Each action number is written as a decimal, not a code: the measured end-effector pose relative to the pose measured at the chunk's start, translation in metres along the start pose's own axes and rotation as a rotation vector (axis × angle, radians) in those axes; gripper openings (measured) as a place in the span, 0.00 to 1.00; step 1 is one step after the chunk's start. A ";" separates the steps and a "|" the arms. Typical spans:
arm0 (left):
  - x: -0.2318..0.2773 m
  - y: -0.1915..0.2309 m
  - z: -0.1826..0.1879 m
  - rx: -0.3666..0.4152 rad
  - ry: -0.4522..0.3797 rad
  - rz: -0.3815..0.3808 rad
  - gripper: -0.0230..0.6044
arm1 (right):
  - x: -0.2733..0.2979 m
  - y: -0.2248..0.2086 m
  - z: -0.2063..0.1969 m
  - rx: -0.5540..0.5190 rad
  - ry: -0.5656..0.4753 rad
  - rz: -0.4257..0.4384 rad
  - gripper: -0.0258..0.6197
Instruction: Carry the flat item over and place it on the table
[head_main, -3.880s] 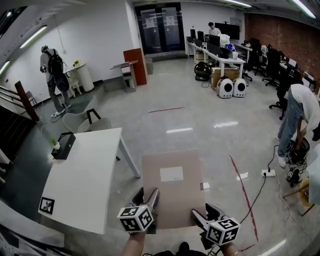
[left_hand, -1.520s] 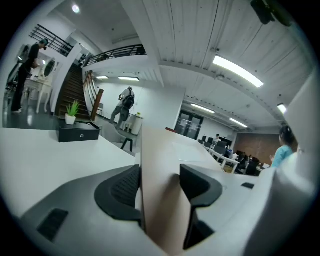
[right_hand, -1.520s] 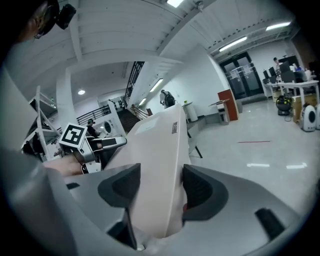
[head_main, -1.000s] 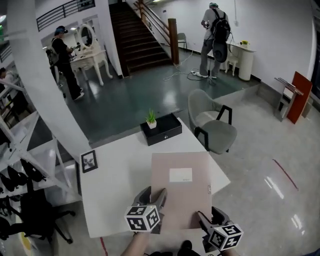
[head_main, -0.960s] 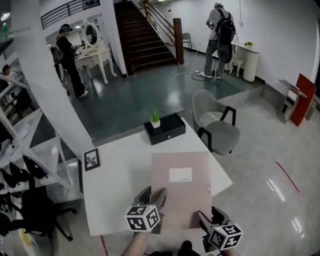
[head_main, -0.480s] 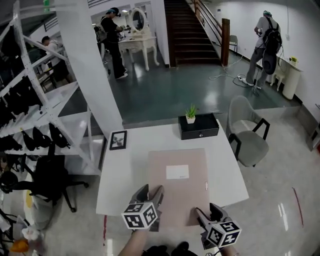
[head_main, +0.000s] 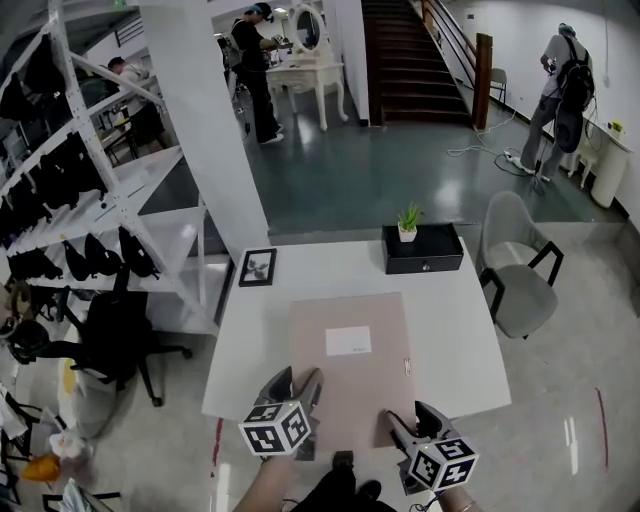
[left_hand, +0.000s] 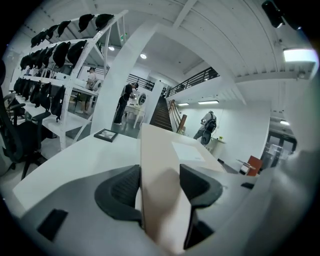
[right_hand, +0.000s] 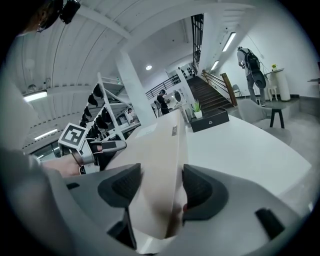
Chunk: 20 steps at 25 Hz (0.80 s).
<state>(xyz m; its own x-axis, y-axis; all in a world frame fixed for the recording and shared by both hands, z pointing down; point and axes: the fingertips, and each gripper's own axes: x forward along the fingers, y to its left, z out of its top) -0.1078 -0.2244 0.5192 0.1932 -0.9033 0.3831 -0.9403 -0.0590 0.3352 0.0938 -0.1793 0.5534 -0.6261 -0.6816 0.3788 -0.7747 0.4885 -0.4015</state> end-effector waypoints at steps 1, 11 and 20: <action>0.003 0.002 0.001 0.001 0.000 0.000 0.44 | 0.004 -0.001 0.000 0.000 0.002 0.000 0.44; 0.043 0.024 0.016 -0.003 0.020 -0.022 0.44 | 0.044 -0.009 0.014 0.012 0.010 -0.036 0.44; 0.082 0.043 0.029 0.008 0.040 -0.029 0.44 | 0.083 -0.020 0.025 0.019 0.020 -0.060 0.44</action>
<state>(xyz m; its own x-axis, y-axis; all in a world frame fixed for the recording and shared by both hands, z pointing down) -0.1401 -0.3136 0.5400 0.2314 -0.8833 0.4078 -0.9364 -0.0884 0.3397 0.0594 -0.2592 0.5717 -0.5804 -0.6982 0.4192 -0.8092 0.4364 -0.3935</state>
